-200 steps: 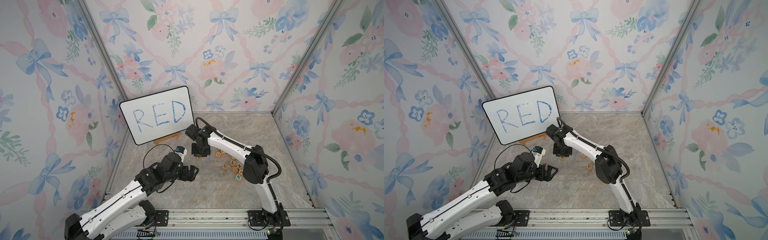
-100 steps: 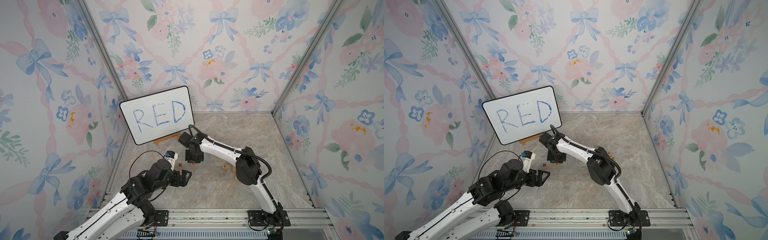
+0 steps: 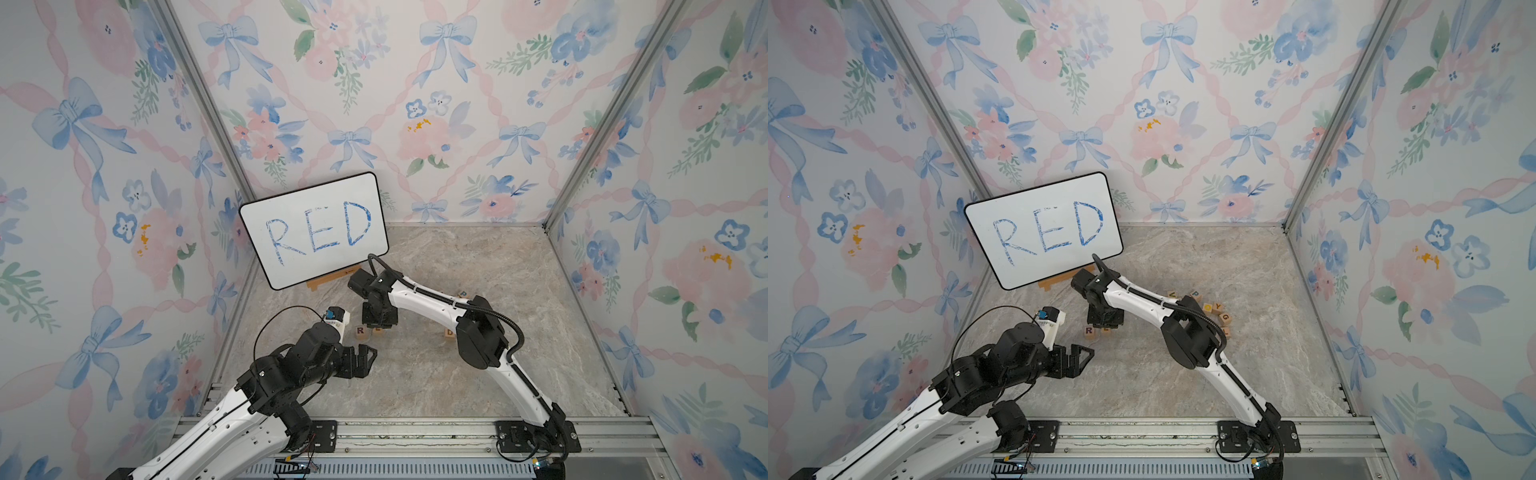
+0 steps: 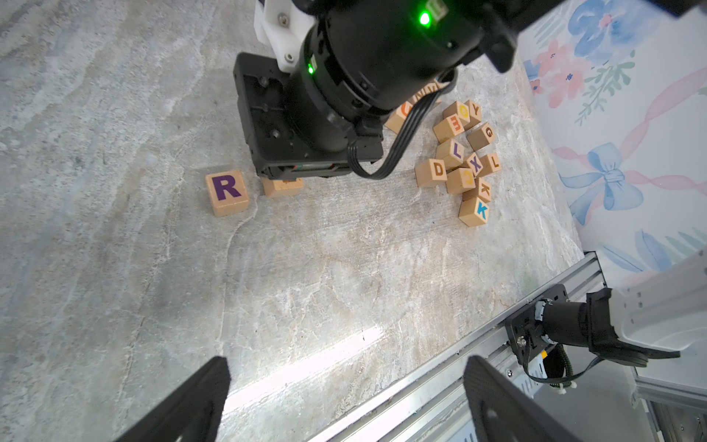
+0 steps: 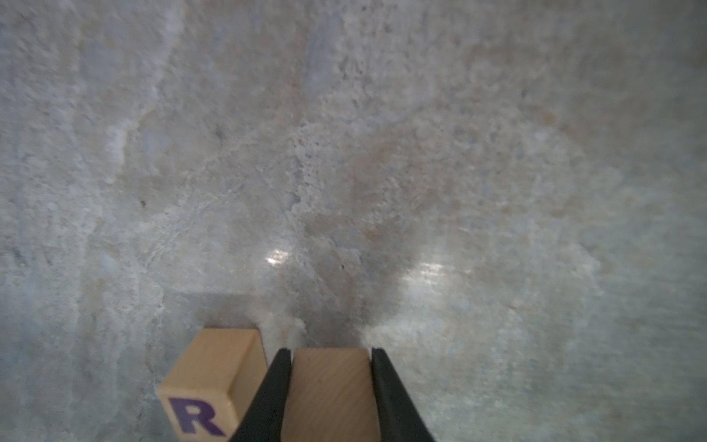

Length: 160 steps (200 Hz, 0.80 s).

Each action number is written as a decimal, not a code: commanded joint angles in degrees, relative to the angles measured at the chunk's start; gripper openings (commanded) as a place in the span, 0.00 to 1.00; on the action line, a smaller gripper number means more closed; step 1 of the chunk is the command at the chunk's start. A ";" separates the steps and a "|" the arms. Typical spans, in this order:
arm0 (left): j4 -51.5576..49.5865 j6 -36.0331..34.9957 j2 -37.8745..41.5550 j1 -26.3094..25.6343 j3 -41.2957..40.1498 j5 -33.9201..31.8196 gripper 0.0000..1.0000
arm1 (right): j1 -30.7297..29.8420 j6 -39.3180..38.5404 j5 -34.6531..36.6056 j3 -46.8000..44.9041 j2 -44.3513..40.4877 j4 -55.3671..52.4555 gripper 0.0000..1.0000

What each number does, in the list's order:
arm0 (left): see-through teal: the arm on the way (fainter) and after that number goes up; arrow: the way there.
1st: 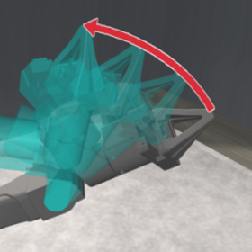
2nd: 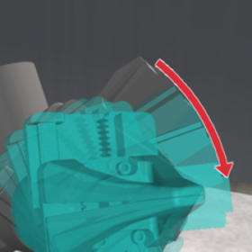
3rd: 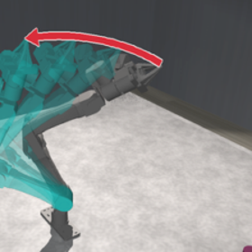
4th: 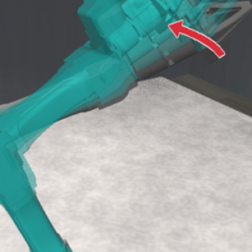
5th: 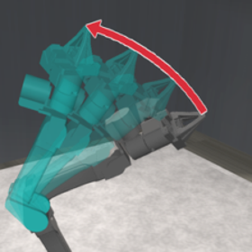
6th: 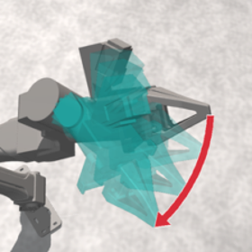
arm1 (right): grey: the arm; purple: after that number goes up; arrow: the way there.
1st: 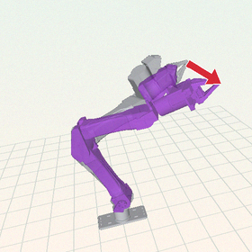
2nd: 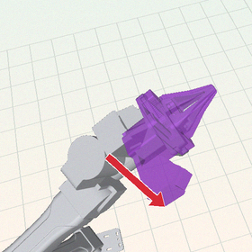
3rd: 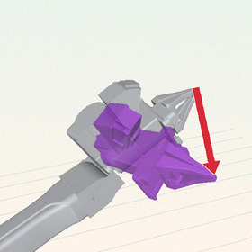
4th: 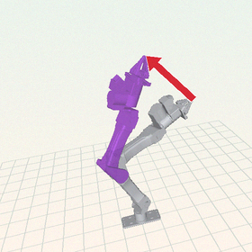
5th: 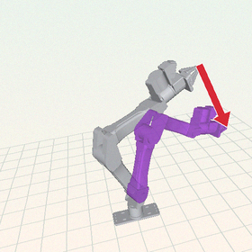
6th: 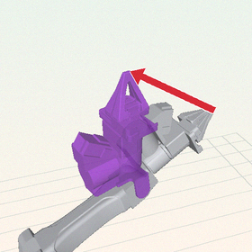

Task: Assemble the uppercase word "red" with letter blocks
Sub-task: Place the letter block at the center of the board.

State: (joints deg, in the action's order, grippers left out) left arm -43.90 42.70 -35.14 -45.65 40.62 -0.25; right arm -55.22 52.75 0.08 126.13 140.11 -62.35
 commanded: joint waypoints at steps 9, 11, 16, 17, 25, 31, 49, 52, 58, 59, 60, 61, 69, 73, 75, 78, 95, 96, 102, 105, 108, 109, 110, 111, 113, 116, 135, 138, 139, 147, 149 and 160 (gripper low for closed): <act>-1.34 -1.13 -0.16 0.47 1.12 -1.33 0.98 | -0.32 -0.11 1.06 2.14 1.85 -3.67 0.21; -1.36 -1.24 -0.16 0.45 1.19 -1.33 0.98 | -0.32 -0.11 1.02 2.18 1.88 -3.81 0.21; -1.32 -1.42 -0.33 0.52 1.24 -1.39 0.98 | -0.28 -0.20 1.14 2.26 1.94 -4.27 0.21; -1.30 -1.45 -0.40 0.49 1.27 -1.40 0.98 | -0.26 -0.19 1.15 2.27 1.93 -4.40 0.21; -1.28 -1.63 -0.62 0.43 1.26 -1.50 0.98 | -0.38 -0.27 1.39 2.26 1.92 -5.02 0.21; -1.28 -1.78 -0.78 0.47 1.39 -1.64 0.98 | -0.37 -0.32 1.57 2.20 1.75 -5.46 0.21; -1.28 -2.14 -1.00 0.47 1.21 -1.86 0.98 | -0.50 -0.54 1.73 1.47 1.22 -5.82 0.21; -1.28 -2.22 -1.00 0.46 1.21 -1.90 0.98 | -0.50 -0.54 1.69 1.27 1.11 -5.71 0.21; -1.28 -2.26 -1.14 0.52 1.14 -1.95 0.98 | -0.50 -0.47 1.68 0.81 0.91 -5.55 0.22; -1.28 -2.31 -1.15 0.49 1.14 -1.95 0.98 | -0.50 -0.46 1.68 0.76 0.89 -5.53 0.22; -1.28 -2.29 -1.16 0.48 1.13 -1.95 0.98 | -0.50 -0.46 1.68 0.68 0.88 -5.56 0.22; -1.28 -2.32 -1.16 0.48 1.13 -1.95 0.98 | -0.50 -0.46 1.64 0.60 0.87 -5.58 0.22; -1.28 -2.43 -1.21 0.46 1.12 -2.03 0.98 | -0.45 -0.38 1.42 0.29 0.91 -5.35 0.22; -1.28 -2.44 -1.22 0.47 1.08 -2.03 0.98 | -0.45 -0.37 1.42 0.20 0.87 -5.29 0.23; -1.28 -2.51 -1.24 0.47 1.05 -2.03 0.98 | -0.49 -0.37 1.42 0.18 0.91 -5.30 0.23; -1.28 -2.46 -1.22 0.46 1.08 -2.11 0.98 | -0.47 -0.37 1.42 0.17 0.87 -5.25 0.23; -1.28 -2.58 -1.16 0.47 1.04 -2.14 0.98 | -0.50 -0.46 1.25 0.17 0.91 -4.95 0.27; -1.28 -2.60 -1.16 0.47 1.04 -2.18 0.98 | -0.50 -0.46 1.24 0.22 0.97 -4.92 0.27; -1.23 -2.58 -1.16 0.47 1.04 -2.20 0.98 | -0.49 -0.52 1.16 0.26 0.88 -4.81 0.30; -1.22 -2.53 -1.11 0.46 1.03 -2.20 0.98 | -0.48 -0.54 1.15 0.24 0.89 -4.73 0.31; -1.19 -2.53 -1.13 0.46 1.02 -2.16 0.98 | -0.49 -0.58 1.15 0.27 0.91 -4.72 0.31; -1.19 -2.53 -1.11 0.42 0.98 -2.14 0.98 | -0.49 -0.60 1.15 0.27 0.89 -4.71 0.32; -1.23 -2.58 -1.13 0.42 0.96 -2.13 0.98 | -0.45 -0.62 1.15 0.26 0.87 -4.67 0.32; -1.21 -2.55 -1.15 0.45 0.96 -2.13 0.98 | -0.43 -0.63 1.15 0.26 0.87 -4.65 0.32; -1.22 -2.60 -1.12 0.42 0.95 -2.12 0.98 | -0.44 -0.63 1.15 0.26 0.84 -4.65 0.33; -1.20 -2.62 -1.15 0.47 0.95 -2.12 0.98 | -0.49 -0.61 1.11 0.26 0.78 -4.56 0.34; -1.23 -2.84 -1.16 0.47 0.95 -2.03 0.98 | -0.42 -0.80 1.15 0.43 0.79 -4.52 0.40; -1.25 -2.94 -1.16 0.47 0.95 -2.08 0.98 | -0.45 -0.81 1.15 0.44 0.83 -4.47 0.41; -1.22 -2.96 -1.16 0.43 0.95 -2.10 0.98 | -0.47 -0.81 1.15 0.44 0.85 -4.50 0.42; -1.21 -3.01 -1.14 0.43 1.01 -2.10 0.98 | -0.50 -0.81 1.07 0.52 0.88 -4.53 0.42; -1.26 -3.09 -1.16 0.46 1.03 -2.12 0.98 | -0.50 -0.81 1.07 0.52 0.89 -4.51 0.42; -1.21 -3.17 -1.26 0.47 1.04 -2.12 0.98 | -0.49 -0.81 1.14 0.59 0.93 -4.78 0.43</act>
State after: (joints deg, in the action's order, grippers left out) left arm -43.92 40.95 -36.23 -45.65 40.73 -1.72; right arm -55.24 52.10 0.69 126.74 141.01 -65.56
